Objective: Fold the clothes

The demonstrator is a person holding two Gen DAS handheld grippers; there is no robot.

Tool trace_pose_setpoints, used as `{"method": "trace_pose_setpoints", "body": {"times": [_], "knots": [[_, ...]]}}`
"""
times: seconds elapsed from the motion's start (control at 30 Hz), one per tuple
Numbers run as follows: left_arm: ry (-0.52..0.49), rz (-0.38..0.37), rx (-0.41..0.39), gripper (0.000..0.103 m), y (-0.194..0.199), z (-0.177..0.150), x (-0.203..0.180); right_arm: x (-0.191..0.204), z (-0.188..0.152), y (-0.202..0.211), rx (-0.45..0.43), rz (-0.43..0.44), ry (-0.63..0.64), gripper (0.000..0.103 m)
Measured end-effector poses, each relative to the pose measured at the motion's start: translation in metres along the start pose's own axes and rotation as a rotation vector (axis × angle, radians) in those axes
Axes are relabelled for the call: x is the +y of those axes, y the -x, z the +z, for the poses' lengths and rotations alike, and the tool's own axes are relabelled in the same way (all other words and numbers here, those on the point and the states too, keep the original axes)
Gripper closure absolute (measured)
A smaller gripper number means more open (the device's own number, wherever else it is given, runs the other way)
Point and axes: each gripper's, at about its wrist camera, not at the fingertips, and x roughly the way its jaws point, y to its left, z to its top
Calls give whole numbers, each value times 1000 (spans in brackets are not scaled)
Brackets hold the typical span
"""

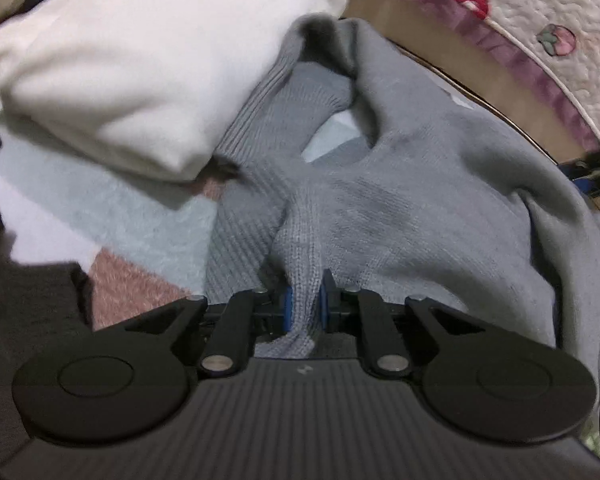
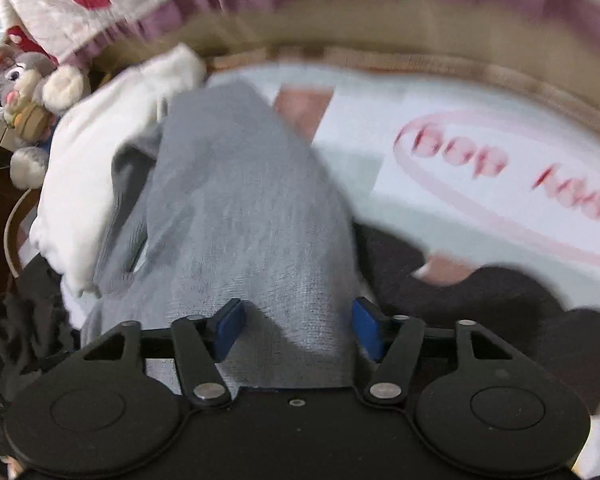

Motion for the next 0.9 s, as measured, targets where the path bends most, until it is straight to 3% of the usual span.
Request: {"method": "trace_pose_setpoints", "body": {"times": [0.1, 0.17, 0.27, 0.4, 0.53, 0.6, 0.67, 0.9], "knots": [[-41, 11, -32, 91, 4, 0, -4, -6, -7, -23, -36, 19, -93, 39], [-36, 5, -38, 91, 5, 1, -3, 3, -12, -21, -104, 36, -50, 83], [-19, -11, -54, 91, 10, 3, 0, 30, -19, 9, -253, -18, 68, 87], [-36, -28, -98, 91, 18, 5, -6, 46, -28, 71, -450, 31, 52, 89], [-64, -64, -126, 88, 25, 4, -15, 55, -40, 111, -567, -77, 124, 90], [-73, -87, -140, 79, 28, 2, -20, 51, -42, 126, -611, -123, 125, 91], [-83, -112, -159, 57, 30, 0, -25, 39, -44, 143, -655, -169, 111, 91], [-154, -119, -179, 45, 26, -12, -46, -12, -60, 184, -747, -317, 45, 92]]}}
